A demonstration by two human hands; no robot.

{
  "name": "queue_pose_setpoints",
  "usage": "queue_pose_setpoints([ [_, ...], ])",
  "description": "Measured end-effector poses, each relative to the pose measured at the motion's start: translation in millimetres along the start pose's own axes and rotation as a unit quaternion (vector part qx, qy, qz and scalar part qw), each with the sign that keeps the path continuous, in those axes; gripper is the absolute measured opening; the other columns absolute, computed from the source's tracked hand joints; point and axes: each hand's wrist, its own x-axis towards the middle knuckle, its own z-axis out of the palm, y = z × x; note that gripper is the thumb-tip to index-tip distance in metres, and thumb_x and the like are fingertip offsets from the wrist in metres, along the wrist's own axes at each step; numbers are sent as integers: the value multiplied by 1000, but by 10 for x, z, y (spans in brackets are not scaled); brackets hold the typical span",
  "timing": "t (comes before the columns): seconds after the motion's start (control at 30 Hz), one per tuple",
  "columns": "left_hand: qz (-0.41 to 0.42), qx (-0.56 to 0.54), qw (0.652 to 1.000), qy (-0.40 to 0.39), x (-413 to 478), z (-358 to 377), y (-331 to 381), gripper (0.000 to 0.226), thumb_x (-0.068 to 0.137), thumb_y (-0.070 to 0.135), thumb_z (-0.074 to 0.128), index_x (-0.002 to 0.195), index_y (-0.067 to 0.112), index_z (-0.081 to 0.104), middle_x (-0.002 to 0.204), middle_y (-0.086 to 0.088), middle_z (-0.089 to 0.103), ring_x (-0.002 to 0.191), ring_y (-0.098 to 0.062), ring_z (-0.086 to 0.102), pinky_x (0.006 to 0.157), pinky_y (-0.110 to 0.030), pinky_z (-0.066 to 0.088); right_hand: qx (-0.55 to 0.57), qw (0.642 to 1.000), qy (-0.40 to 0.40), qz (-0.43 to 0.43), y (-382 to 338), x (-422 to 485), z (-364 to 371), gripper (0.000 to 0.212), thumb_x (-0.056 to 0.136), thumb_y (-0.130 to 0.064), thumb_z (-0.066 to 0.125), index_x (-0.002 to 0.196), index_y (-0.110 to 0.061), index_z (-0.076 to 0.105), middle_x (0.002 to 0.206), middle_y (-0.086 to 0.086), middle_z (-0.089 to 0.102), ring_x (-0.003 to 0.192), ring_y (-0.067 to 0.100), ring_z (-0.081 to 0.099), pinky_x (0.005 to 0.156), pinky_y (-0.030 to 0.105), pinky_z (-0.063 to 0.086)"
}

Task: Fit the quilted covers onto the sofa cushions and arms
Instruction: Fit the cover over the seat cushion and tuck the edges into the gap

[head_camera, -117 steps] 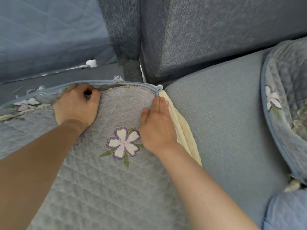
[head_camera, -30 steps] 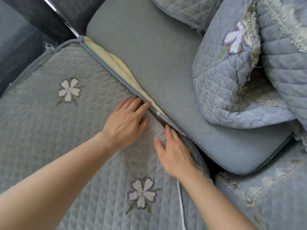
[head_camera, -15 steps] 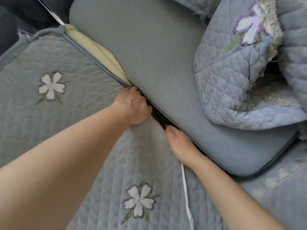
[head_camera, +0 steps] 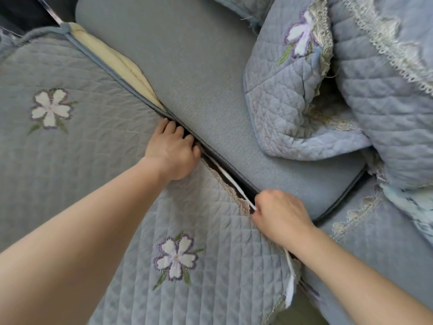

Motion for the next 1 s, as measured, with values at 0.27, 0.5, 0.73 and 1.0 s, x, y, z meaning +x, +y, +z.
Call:
queue_pose_setpoints([
  [0.27,-6,21,999,-48,167,-31,41,53,95,42,26,113,14,67,115,-7,64,119,-24,48,108,-32,23,370,909,-190,5,-330,321,266,50,100,-47,28,135,-19,49,140,4,52,131,19,44,107,24,30],
  [0.5,-14,53,991,-123,487,66,28,50,87,49,32,107,18,66,118,-4,63,115,-24,54,94,-31,36,473,846,-216,117,-378,810,343,43,101,-34,35,137,-15,50,142,5,48,129,20,44,110,28,29],
  [0.73,84,-142,979,117,-2,-41,-385,41,85,34,36,101,15,70,112,-5,68,113,-26,56,100,-34,33,279,952,-72,-108,-818,862,-313,47,97,-19,38,144,-11,36,150,9,38,137,23,35,106,26,27],
  [1.0,-298,-278,909,89,-356,154,-1655,75,88,68,37,150,40,6,159,-13,-12,146,-31,-13,118,-43,-4,264,955,-71,-116,-1869,1425,-580,69,98,-48,34,152,-9,15,157,11,21,144,23,23,113,29,20],
])
